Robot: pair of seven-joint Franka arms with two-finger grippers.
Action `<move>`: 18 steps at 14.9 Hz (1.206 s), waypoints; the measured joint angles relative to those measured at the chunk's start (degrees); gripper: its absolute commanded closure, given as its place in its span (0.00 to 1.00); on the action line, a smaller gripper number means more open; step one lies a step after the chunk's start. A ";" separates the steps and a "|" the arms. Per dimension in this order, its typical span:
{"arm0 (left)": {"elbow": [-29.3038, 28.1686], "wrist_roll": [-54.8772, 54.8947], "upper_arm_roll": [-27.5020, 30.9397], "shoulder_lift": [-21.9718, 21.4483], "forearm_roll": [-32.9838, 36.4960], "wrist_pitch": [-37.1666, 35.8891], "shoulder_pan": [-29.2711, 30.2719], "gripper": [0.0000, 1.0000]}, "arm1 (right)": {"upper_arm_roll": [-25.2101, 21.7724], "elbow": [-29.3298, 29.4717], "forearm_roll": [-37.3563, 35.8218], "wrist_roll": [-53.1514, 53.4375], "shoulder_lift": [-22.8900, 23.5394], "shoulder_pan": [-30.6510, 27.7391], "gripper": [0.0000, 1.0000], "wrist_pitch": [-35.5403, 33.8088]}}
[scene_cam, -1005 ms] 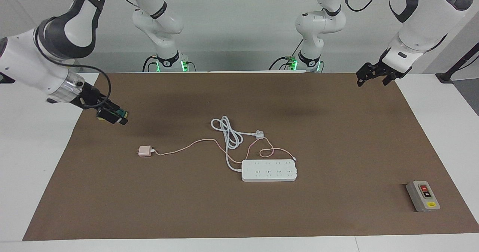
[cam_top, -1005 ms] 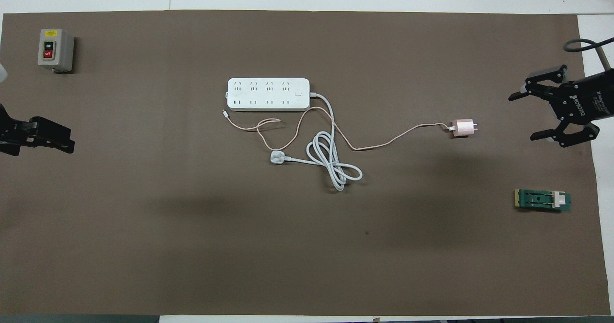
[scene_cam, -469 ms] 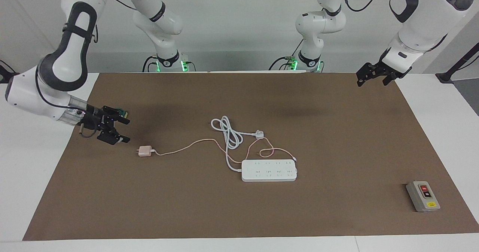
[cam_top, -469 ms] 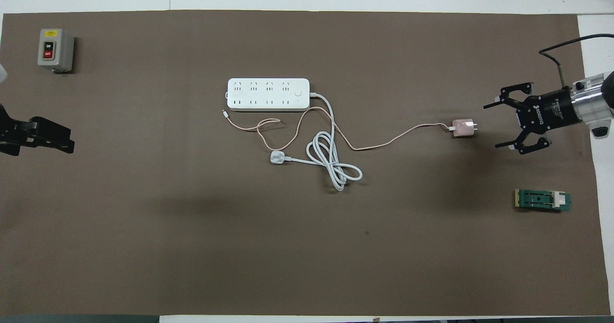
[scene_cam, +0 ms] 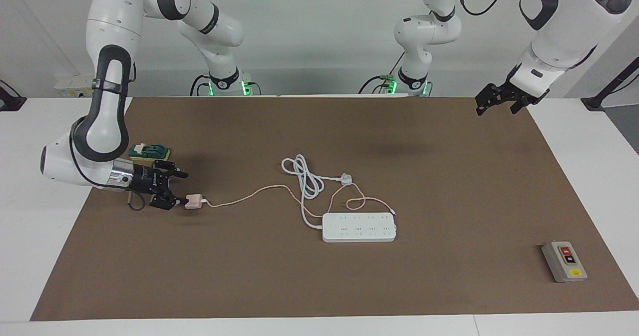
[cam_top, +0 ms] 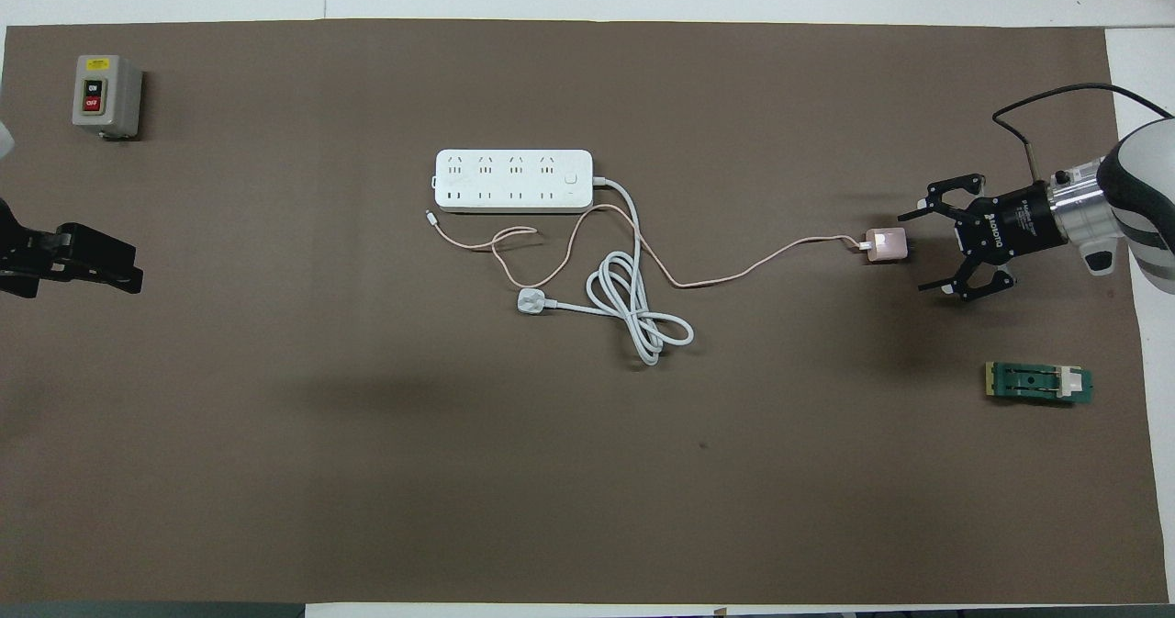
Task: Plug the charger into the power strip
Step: 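Move the right gripper to the pink charger, then close the right gripper on the pink charger, then lift the charger with the right gripper while the left gripper approaches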
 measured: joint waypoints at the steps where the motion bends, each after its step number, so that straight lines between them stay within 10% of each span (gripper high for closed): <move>1: 0.00 0.00 0.00 0.00 0.00 0.00 0.00 0.00 | -0.02 0.02 0.00 0.04 0.69 -0.02 0.00 0.33; 11: 0.00 0.00 0.00 0.00 0.00 0.00 0.00 0.00 | 0.18 0.78 0.11 0.04 3.73 0.07 0.10 3.06; 14: 0.00 0.00 0.00 0.00 0.00 0.00 0.00 0.00 | 0.19 0.78 0.11 0.04 4.11 0.08 0.47 3.57; 16: 0.00 0.00 0.00 0.00 0.00 0.00 0.00 0.00 | 0.21 0.99 0.41 0.04 4.11 0.08 1.00 3.64; 18: 0.00 0.00 0.00 0.00 0.00 0.00 0.00 0.00 | 0.25 1.34 0.53 0.04 4.05 0.15 1.00 3.73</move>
